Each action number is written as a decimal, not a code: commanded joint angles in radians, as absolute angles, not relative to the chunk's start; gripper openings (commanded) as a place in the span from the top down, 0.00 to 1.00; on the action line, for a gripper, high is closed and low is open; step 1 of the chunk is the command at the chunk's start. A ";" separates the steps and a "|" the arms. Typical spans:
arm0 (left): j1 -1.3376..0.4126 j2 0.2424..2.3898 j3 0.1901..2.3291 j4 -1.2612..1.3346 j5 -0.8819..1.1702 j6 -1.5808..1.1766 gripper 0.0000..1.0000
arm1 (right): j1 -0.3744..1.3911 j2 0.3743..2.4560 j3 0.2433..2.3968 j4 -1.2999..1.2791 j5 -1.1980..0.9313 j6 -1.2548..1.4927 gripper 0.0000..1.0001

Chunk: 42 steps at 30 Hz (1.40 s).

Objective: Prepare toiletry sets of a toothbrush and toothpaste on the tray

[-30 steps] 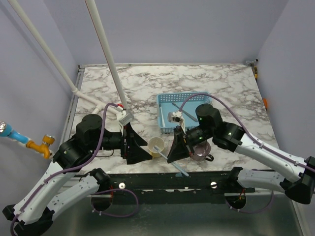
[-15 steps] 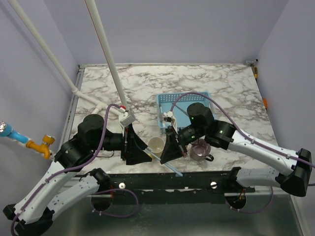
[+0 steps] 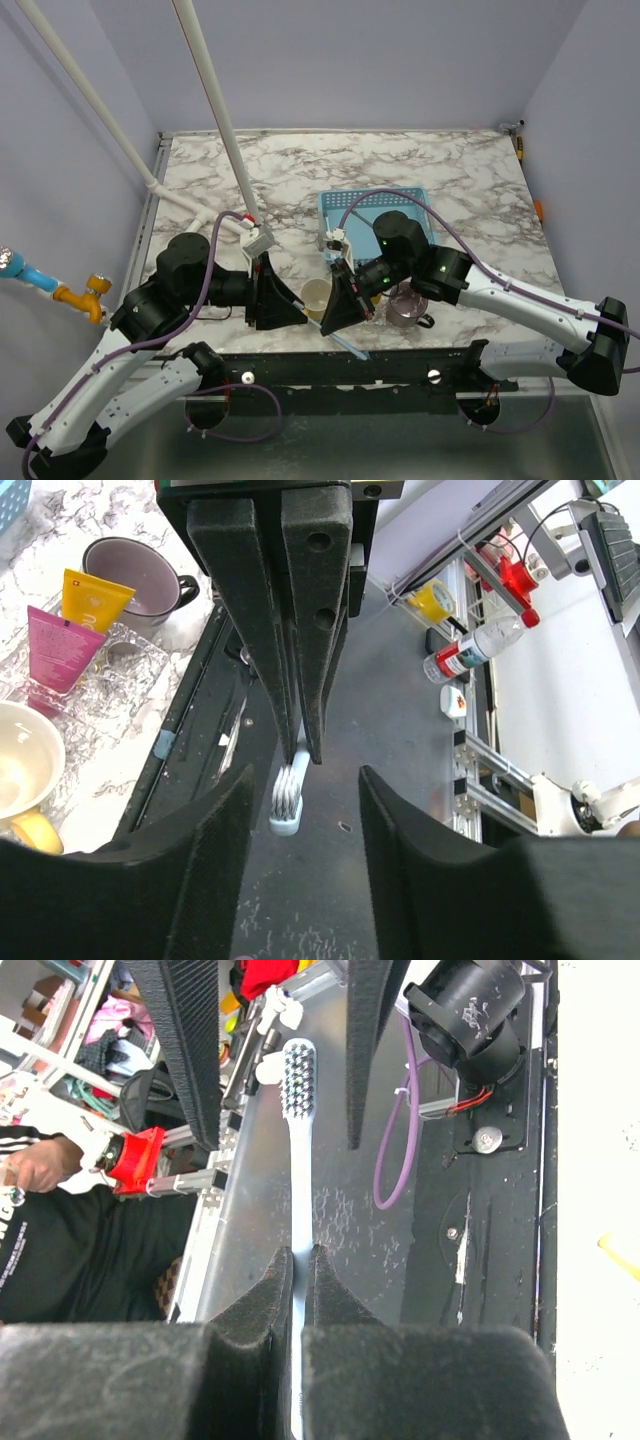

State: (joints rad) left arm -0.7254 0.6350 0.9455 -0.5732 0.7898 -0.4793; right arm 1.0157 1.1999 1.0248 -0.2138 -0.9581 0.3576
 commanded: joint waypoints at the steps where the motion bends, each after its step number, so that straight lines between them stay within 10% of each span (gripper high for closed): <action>1: -0.718 0.621 0.936 -0.551 0.787 -0.479 0.57 | 1.028 1.207 1.050 -0.178 -0.932 0.371 1.00; 21: -0.718 0.616 0.909 -0.554 0.764 -0.463 1.00 | 1.032 1.201 1.025 -0.166 -0.922 0.372 1.00; 32: -0.719 0.619 0.909 -0.571 0.706 -0.483 1.00 | 1.031 1.132 1.024 -0.267 -0.735 0.339 0.51; 42: -0.964 0.690 1.018 -0.716 0.331 -0.497 1.00 | 1.031 0.990 1.082 -0.446 -0.244 0.376 0.44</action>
